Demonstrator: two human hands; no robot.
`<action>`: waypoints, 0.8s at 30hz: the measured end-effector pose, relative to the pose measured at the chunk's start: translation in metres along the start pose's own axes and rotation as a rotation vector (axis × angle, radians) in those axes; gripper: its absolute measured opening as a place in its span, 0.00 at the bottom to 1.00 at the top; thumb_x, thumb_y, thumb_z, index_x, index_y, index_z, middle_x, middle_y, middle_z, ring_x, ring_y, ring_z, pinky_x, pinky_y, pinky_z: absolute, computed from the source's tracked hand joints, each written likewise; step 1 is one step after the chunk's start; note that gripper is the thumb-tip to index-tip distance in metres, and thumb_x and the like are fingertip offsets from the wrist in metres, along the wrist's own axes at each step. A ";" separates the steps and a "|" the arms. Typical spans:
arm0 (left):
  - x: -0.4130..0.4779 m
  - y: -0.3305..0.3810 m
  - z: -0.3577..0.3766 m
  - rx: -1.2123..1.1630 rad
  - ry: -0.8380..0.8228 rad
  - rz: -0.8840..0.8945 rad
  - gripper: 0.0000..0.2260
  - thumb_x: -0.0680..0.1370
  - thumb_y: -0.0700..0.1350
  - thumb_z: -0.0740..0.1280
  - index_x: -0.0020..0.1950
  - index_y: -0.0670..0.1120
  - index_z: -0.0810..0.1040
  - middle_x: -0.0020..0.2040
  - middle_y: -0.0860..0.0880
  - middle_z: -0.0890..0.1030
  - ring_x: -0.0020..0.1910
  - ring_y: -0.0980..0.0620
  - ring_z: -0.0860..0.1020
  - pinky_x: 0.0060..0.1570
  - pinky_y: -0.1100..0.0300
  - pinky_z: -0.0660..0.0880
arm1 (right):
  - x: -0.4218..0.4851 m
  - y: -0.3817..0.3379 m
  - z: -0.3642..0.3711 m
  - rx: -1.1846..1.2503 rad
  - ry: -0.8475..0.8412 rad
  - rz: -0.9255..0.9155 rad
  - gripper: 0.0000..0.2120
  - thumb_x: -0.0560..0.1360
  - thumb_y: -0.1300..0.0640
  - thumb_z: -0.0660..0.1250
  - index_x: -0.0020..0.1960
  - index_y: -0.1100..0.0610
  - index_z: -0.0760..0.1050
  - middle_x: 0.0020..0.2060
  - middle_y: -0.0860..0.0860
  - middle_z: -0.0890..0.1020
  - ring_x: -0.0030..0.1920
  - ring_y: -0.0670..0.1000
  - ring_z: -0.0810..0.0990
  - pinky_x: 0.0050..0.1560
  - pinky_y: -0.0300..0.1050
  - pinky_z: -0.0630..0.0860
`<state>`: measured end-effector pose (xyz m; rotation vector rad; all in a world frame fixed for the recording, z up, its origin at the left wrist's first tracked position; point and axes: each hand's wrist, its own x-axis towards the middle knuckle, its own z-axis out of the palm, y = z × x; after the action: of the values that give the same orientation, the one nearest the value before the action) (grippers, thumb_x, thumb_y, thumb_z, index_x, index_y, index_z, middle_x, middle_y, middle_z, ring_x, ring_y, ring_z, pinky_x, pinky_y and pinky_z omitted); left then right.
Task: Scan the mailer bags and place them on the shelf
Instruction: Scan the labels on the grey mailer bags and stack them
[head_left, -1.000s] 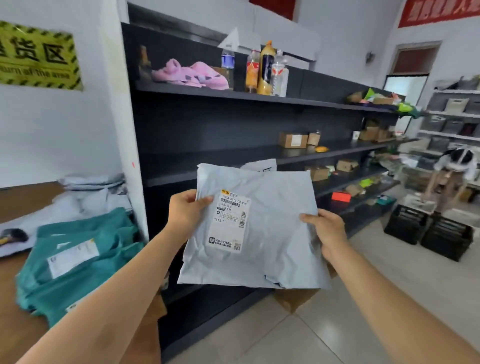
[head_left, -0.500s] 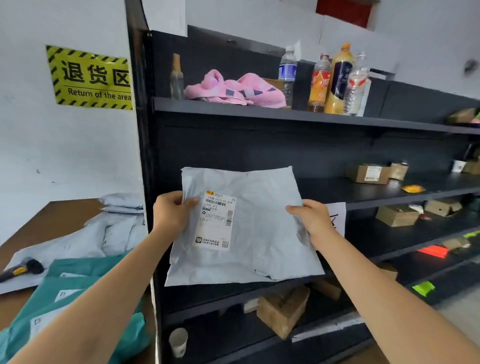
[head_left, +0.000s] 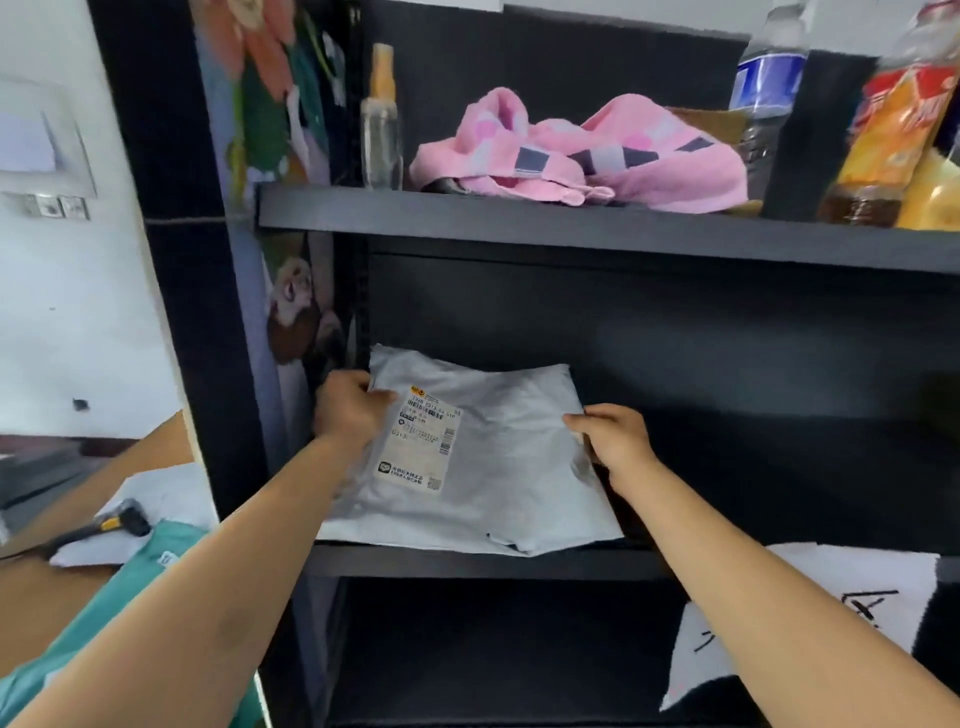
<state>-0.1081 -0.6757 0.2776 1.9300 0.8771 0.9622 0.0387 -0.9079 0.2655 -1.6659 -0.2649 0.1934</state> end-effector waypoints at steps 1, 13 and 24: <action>0.004 -0.003 0.003 0.026 -0.009 0.001 0.11 0.70 0.43 0.71 0.29 0.44 0.74 0.28 0.44 0.73 0.32 0.46 0.73 0.32 0.57 0.67 | 0.011 0.006 0.005 -0.024 -0.011 0.014 0.11 0.71 0.64 0.73 0.53 0.62 0.79 0.50 0.59 0.82 0.49 0.57 0.81 0.50 0.49 0.79; -0.018 -0.018 0.022 0.288 -0.129 0.177 0.10 0.74 0.31 0.60 0.51 0.36 0.79 0.47 0.40 0.81 0.50 0.42 0.79 0.49 0.58 0.73 | 0.002 0.027 0.041 -0.325 -0.151 -0.254 0.10 0.75 0.66 0.65 0.55 0.61 0.80 0.46 0.52 0.80 0.47 0.48 0.77 0.47 0.38 0.70; -0.175 -0.084 -0.103 0.341 -0.254 0.333 0.13 0.75 0.37 0.60 0.56 0.42 0.80 0.53 0.43 0.80 0.52 0.42 0.79 0.53 0.52 0.75 | -0.184 0.043 0.104 -0.365 -0.252 -0.299 0.07 0.75 0.63 0.65 0.49 0.55 0.79 0.42 0.52 0.80 0.45 0.52 0.79 0.46 0.41 0.73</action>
<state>-0.2980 -0.7477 0.1928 2.4847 0.6111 0.7603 -0.1643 -0.8657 0.2060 -1.9357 -0.7719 0.1342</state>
